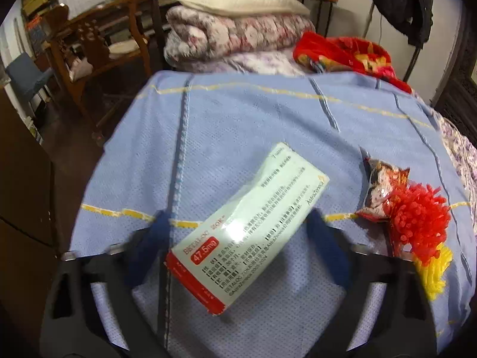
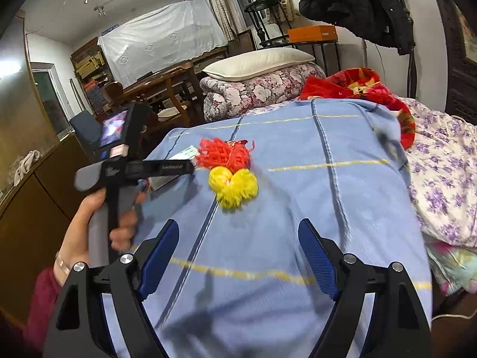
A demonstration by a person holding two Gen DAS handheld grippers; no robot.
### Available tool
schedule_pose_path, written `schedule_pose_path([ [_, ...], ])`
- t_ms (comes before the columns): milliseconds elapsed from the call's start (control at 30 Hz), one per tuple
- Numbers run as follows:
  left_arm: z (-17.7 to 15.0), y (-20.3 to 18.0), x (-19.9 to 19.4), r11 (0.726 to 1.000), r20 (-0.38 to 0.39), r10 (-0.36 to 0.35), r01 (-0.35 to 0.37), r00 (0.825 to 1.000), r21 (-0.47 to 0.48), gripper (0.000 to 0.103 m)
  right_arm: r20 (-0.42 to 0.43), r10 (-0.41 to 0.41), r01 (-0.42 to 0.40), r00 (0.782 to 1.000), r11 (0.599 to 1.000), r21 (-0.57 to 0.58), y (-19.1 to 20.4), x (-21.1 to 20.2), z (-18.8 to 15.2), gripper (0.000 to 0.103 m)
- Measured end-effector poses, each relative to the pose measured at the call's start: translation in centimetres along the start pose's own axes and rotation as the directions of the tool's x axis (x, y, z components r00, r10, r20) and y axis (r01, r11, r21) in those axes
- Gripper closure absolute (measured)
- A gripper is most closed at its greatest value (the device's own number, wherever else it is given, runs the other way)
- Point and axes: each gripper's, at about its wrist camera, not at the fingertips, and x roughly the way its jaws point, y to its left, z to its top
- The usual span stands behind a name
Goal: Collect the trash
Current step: 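Grasp the red yarn flower with the right tool while the left tool approaches the white medicine box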
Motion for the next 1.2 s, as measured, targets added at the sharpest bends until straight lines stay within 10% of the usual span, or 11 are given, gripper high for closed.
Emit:
schedule_pose_path([
  [67,0.0,0.1,-0.6,1.000,0.018,-0.020,0.020,1.000,0.000,0.049,-0.009,-0.008,0.008,1.000,1.000,0.004,0.1,1.0,0.4,0.022],
  [633,-5.8,2.6,-5.6,0.987,0.040,-0.100,0.104,0.994,-0.120,0.048,-0.005,0.024,-0.024,1.000,1.000,0.015,1.3,4.7,3.4,0.022],
  [1033,-4.9,1.6,-4.4,0.992,0.012,-0.098,0.099,0.995,-0.076,0.021,-0.087,0.081,-0.069,0.993,0.989,0.130,0.2,12.3,7.8,0.022],
  [1200,-4.7,1.8,-4.3,0.991,0.012,-0.102,0.103,0.995,-0.085,0.018,-0.039,0.107,-0.099,0.994,0.982,0.163,-0.7,12.1,7.7,0.078],
])
